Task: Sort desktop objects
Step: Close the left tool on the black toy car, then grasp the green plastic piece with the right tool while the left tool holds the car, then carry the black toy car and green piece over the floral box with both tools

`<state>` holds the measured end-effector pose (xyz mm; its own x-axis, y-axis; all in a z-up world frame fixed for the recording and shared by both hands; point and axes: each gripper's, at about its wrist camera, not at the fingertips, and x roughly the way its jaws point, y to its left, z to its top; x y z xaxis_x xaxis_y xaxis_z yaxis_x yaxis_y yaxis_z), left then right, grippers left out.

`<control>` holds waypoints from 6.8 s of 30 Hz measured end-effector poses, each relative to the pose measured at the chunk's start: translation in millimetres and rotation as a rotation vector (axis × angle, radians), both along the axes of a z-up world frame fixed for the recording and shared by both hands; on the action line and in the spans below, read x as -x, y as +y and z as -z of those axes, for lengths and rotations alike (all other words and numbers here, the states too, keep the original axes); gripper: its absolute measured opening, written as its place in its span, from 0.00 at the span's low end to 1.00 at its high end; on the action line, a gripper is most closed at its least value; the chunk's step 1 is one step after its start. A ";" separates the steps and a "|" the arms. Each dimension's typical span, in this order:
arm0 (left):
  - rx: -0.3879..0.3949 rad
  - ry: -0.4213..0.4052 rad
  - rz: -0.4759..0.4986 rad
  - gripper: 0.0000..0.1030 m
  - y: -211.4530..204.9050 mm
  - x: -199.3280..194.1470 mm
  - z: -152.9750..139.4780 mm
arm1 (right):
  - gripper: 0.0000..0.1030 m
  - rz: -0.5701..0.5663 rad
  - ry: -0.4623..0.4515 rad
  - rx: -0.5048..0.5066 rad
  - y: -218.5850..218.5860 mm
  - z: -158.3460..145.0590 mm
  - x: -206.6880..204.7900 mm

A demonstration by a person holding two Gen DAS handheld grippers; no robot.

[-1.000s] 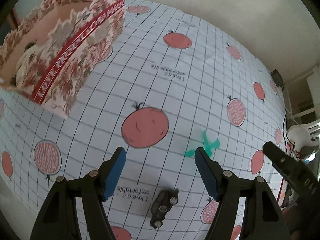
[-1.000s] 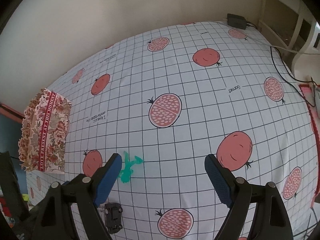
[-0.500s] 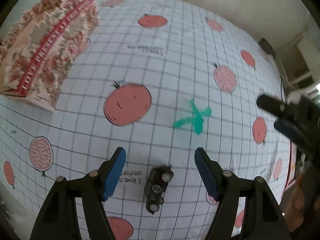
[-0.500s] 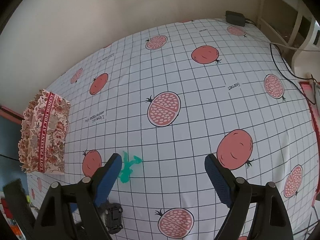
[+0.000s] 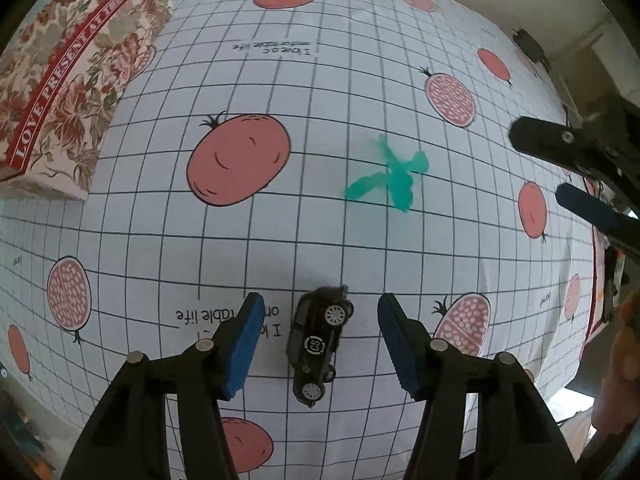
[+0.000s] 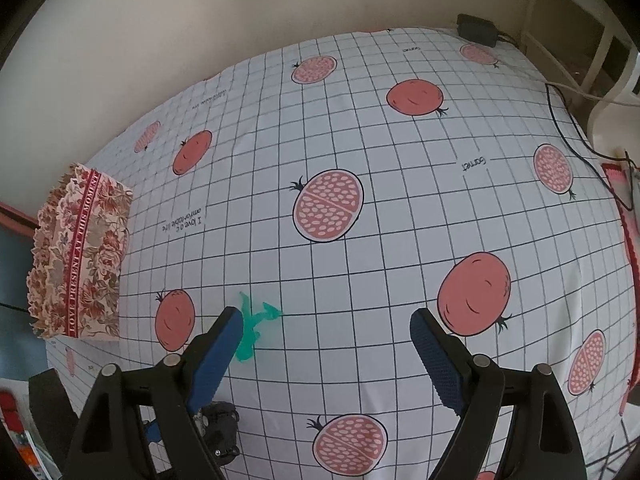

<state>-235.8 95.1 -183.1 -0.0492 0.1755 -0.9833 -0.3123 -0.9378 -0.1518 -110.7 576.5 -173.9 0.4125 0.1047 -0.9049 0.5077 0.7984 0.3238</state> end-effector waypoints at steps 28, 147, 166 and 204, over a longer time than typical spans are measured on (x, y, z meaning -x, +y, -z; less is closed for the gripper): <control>0.011 -0.003 0.030 0.27 0.0 1.4 14.9 | 0.86 0.067 0.034 -0.030 8.7 22.3 -8.7; -0.232 0.332 -0.419 0.27 -43.2 115.4 -92.7 | 0.25 0.790 -0.609 -0.068 -29.3 -36.5 35.5; -0.356 0.363 -0.546 0.27 -112.3 111.7 -110.0 | 0.25 0.677 -0.691 0.035 20.2 -64.4 -16.5; -0.435 0.657 -0.771 0.27 -252.5 105.0 -145.0 | 0.25 0.214 -0.781 0.114 143.4 -136.5 -148.8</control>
